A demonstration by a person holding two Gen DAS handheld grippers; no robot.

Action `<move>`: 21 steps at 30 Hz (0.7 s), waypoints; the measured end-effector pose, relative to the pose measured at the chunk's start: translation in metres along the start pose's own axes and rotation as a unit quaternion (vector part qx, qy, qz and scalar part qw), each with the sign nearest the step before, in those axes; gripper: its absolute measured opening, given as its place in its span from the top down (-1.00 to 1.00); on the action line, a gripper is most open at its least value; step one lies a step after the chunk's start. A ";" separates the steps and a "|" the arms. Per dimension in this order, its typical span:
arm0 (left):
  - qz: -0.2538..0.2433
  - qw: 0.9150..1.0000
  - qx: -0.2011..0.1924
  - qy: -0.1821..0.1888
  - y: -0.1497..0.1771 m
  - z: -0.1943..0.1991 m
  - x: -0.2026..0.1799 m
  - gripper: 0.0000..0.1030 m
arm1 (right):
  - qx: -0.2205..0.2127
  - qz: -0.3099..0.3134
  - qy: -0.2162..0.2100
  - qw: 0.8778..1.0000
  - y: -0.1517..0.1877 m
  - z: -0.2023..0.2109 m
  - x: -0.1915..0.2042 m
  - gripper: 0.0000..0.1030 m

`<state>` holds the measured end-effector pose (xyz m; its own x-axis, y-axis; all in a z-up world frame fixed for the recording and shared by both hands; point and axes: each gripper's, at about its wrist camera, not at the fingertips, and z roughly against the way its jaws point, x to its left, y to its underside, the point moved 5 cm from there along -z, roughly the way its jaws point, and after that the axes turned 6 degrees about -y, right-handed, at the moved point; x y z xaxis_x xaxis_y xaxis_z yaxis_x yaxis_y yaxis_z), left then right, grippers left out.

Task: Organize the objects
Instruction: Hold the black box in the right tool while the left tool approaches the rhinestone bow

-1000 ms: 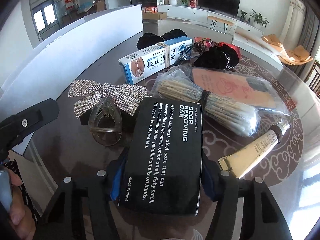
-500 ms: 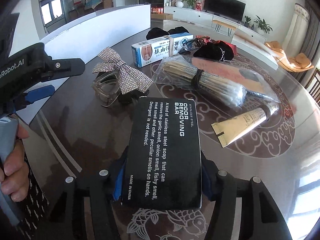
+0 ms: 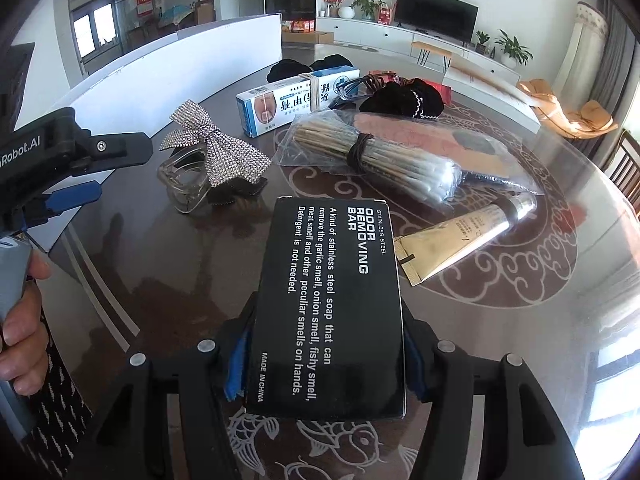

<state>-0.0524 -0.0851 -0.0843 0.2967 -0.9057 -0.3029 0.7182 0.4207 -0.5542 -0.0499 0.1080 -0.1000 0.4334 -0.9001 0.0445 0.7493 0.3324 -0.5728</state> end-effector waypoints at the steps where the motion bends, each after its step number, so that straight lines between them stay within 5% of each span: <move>1: 0.000 1.000 0.001 0.001 0.000 0.000 0.000 -1.00 | -0.001 -0.002 -0.001 1.000 0.000 0.000 -0.001 -0.21; 9: 0.000 1.000 0.004 0.004 0.001 -0.002 0.000 -1.00 | -0.010 -0.012 -0.008 1.000 0.004 -0.003 -0.009 -0.67; 21: 0.001 1.000 0.009 0.007 0.002 -0.003 -0.002 -1.00 | -0.021 0.001 -0.018 1.000 0.005 -0.005 -0.006 -0.82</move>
<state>-0.0537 -0.0826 -0.0874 0.2895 -0.9037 -0.3153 0.7293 0.4217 -0.5388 -0.0507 0.1136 -0.1071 0.4534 -0.8884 0.0712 0.7267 0.3222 -0.6067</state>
